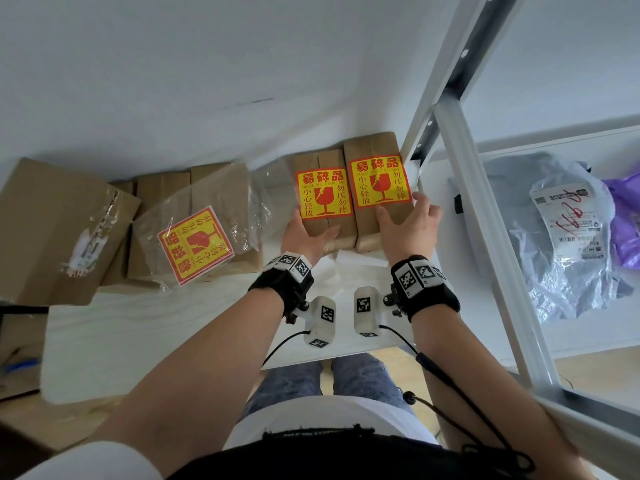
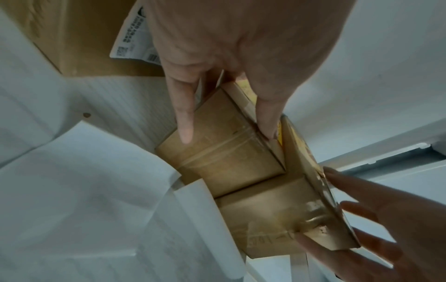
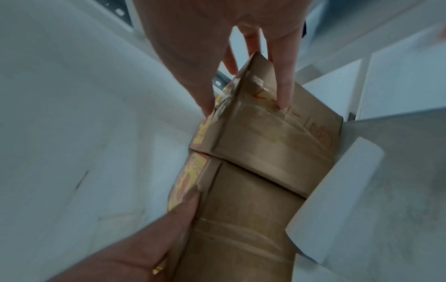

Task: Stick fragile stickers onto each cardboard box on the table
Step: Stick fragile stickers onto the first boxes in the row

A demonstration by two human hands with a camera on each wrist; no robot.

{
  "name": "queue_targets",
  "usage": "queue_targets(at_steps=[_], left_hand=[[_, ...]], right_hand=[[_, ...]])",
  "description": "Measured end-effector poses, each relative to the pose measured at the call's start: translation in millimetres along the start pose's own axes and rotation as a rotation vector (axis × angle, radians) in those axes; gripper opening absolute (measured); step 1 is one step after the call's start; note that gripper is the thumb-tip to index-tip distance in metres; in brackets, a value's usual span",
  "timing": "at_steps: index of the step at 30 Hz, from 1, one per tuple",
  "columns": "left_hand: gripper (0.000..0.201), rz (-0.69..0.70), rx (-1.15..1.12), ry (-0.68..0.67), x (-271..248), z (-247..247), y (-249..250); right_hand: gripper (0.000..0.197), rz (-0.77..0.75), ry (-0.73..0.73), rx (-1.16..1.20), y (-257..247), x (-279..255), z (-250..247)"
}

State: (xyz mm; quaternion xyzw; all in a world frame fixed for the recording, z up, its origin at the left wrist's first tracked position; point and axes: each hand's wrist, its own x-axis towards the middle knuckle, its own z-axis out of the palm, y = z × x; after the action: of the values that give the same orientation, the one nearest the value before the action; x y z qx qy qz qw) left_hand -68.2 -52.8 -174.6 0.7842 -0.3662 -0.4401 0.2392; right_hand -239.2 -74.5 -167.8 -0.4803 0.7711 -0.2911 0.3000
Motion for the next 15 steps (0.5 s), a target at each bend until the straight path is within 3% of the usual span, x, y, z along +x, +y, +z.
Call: queue_targets(at_steps=[8, 15], left_hand=[[0.102, -0.023, -0.063, 0.041, -0.3, 3.8, 0.0], [0.098, -0.037, -0.002, 0.042, -10.5, -4.2, 3.5]], right_hand=[[0.09, -0.055, -0.056, 0.057, 5.8, -8.2, 3.2], [0.072, -0.228, 0.115, -0.169, -8.4, -7.8, 9.0]])
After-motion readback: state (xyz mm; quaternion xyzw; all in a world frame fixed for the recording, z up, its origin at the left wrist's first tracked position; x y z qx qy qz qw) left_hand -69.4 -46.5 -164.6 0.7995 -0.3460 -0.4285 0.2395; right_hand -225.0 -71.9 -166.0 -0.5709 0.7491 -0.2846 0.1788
